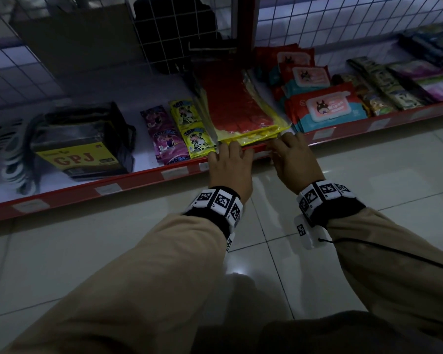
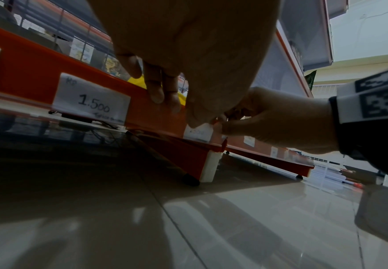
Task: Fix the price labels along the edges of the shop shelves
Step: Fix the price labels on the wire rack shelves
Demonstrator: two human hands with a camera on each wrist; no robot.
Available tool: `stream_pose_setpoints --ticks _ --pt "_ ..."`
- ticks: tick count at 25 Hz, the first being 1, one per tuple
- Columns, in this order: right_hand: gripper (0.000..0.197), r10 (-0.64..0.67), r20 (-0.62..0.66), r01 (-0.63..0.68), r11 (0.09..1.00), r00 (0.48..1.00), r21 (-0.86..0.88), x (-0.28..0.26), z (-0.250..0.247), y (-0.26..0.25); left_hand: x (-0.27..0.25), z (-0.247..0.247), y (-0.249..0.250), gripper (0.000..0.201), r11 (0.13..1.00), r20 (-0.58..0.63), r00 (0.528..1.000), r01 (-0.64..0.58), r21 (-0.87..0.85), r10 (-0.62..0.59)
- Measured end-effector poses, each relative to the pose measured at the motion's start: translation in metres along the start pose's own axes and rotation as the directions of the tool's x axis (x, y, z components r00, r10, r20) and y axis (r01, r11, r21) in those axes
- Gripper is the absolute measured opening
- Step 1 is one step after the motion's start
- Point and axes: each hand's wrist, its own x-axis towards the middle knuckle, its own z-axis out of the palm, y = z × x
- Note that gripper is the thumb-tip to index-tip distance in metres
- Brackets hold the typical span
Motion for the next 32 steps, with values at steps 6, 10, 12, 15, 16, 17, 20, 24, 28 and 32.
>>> stream_pose_setpoints --ticks 6,10,12,15,16,17,20,24,28,32 --pt "0.021 0.062 -0.080 -0.056 0.996 0.995 0.074 -0.005 0.006 -0.001 -0.003 0.000 -0.008 0.042 0.999 -0.025 0.999 -0.043 -0.008 0.043" --pt "0.026 0.049 -0.084 -0.047 0.998 0.995 0.033 -0.008 0.003 -0.002 -0.006 -0.003 -0.011 0.048 0.997 -0.010 0.997 -0.073 -0.003 0.073" --pt "0.026 0.046 -0.080 -0.043 0.998 0.996 0.037 -0.009 0.000 -0.003 -0.008 -0.006 -0.012 0.051 0.996 0.013 0.996 -0.087 0.023 0.086" --pt "0.027 0.066 -0.047 -0.063 0.996 0.997 0.066 -0.009 -0.003 -0.003 -0.009 -0.012 -0.011 0.051 0.996 0.039 0.996 -0.080 0.024 0.079" --pt "0.028 0.071 -0.040 -0.068 0.995 0.997 0.072 -0.010 -0.005 -0.003 -0.010 -0.014 -0.010 0.051 0.997 0.048 0.996 -0.078 0.024 0.077" --pt "0.028 0.071 -0.036 -0.068 0.995 0.997 0.074 -0.010 -0.008 -0.002 -0.012 -0.016 -0.009 0.050 0.997 0.058 0.996 -0.076 0.026 0.074" --pt "0.031 0.075 -0.035 -0.072 0.994 0.997 0.085 -0.009 -0.019 0.004 -0.015 -0.026 -0.008 0.046 0.997 0.084 0.994 -0.073 0.035 0.069" --pt "0.021 0.089 -0.094 -0.076 0.988 0.992 0.138 0.000 -0.046 0.000 -0.003 -0.065 -0.009 0.042 0.995 0.063 0.994 -0.095 0.041 0.093" --pt "0.018 0.052 -0.205 -0.028 0.993 0.977 0.118 0.026 -0.093 -0.010 0.021 -0.121 -0.006 0.037 0.986 -0.046 0.986 -0.157 0.055 0.159" --pt "0.022 0.028 -0.320 -0.010 0.998 0.947 0.058 0.061 -0.157 -0.031 0.039 -0.193 -0.008 0.034 0.965 -0.184 0.948 -0.254 0.061 0.261"
